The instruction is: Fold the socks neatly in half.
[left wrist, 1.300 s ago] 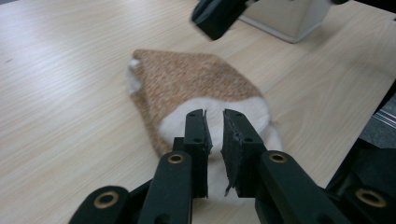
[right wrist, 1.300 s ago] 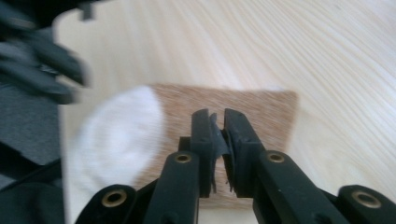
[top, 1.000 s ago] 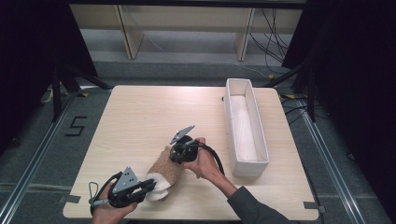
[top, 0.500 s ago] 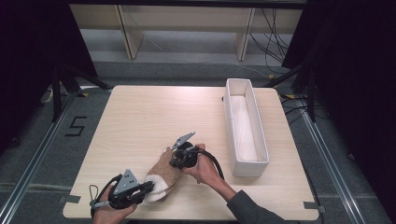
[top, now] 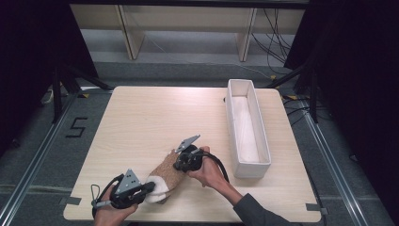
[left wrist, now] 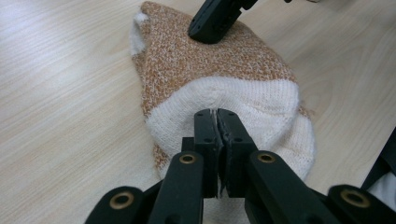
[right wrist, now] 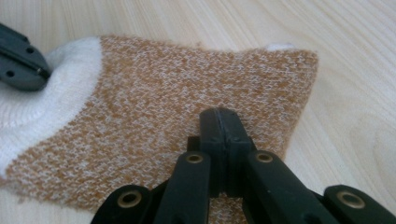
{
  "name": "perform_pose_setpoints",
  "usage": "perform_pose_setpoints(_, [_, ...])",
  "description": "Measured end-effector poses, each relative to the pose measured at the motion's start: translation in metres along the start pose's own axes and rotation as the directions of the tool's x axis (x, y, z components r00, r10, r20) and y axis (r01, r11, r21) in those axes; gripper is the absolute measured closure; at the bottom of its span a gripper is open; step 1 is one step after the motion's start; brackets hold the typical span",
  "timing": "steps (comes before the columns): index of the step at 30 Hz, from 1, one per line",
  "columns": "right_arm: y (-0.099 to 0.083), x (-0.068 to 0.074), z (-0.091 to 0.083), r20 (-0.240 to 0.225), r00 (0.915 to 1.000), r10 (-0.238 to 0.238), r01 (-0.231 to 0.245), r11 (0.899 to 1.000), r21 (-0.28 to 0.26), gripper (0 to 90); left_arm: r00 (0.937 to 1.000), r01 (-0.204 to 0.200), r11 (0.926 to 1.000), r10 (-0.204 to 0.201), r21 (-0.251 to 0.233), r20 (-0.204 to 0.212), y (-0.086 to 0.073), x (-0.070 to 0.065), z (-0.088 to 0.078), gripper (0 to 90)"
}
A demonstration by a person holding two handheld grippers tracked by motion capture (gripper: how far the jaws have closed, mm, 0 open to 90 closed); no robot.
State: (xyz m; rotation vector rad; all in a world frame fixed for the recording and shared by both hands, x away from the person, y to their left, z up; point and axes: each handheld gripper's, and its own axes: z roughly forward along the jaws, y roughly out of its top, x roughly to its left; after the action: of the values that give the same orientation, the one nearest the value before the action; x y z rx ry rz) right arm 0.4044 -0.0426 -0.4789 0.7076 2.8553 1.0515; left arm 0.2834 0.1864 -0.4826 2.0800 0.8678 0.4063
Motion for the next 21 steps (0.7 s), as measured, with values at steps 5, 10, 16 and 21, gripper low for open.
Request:
perform_pose_setpoints(5, [-0.005, -0.001, -0.002, -0.006, 0.9999, -0.012, 0.012, 1.000, -0.019, 89.8, 1.0000, -0.002, 1.0000, 0.002, 0.006, 0.007, 0.001, 0.003, 0.001, 86.6])
perform_pose_setpoints(10, [-0.008, 0.002, -0.005, -0.005, 1.0000, -0.001, 0.001, 1.000, -0.017, 89.7, 0.9999, 0.002, 1.0000, -0.002, -0.001, 0.016, 0.001, 0.007, 0.003, 87.3])
perform_pose_setpoints(16, [-0.013, 0.000, -0.008, -0.013, 0.9999, 0.008, -0.008, 0.999, -0.036, 89.3, 0.9997, 0.010, 0.9999, -0.010, 0.004, 0.022, 0.004, 0.012, 0.007, 88.2])
perform_pose_setpoints(21, [-0.019, 0.004, -0.013, -0.014, 0.9997, 0.019, -0.019, 0.999, -0.037, 89.0, 0.9998, 0.002, 0.9999, -0.002, 0.013, 0.022, 0.005, 0.017, 0.009, 88.6])
